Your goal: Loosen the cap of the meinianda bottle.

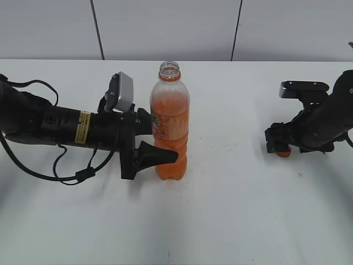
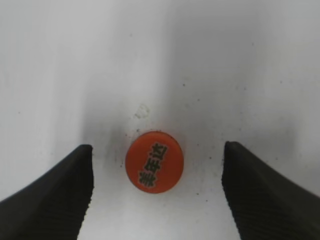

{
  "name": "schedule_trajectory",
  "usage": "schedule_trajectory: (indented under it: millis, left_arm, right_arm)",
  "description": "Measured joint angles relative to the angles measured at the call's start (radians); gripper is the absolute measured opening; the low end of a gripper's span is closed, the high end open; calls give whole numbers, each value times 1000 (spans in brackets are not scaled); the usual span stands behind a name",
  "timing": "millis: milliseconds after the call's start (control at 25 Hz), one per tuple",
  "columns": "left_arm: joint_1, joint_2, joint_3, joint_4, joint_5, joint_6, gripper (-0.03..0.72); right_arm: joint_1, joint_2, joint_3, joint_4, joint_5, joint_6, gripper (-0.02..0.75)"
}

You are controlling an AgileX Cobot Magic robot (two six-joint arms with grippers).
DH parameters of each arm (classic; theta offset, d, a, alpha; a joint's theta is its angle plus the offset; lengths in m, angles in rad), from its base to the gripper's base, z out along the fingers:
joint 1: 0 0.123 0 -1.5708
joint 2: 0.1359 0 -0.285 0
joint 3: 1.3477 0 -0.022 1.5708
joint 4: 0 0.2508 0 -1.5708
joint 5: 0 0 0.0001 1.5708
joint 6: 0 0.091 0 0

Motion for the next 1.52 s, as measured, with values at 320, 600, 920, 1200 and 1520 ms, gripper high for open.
schedule_trajectory:
  millis: [320,600,920,1200,1520]
  left_arm:
    - [100,0,0,220,-47,-144,580]
    - [208,-78,0,420,3,-278,581]
    - [245,-345,1,379,463,-303,523]
    - [245,-437,-36,-6,1189,-300,505]
    - [271,-437,-155,-971,1736,513,456]
  right_arm:
    - [11,-32,0,15,38,0,594]
    - [11,-102,0,8,53,-1,593]
    - [11,-233,-50,-197,48,-2,592]
    - [-4,-266,-196,-372,95,28,592]
    - [-56,-266,-400,-434,518,155,592]
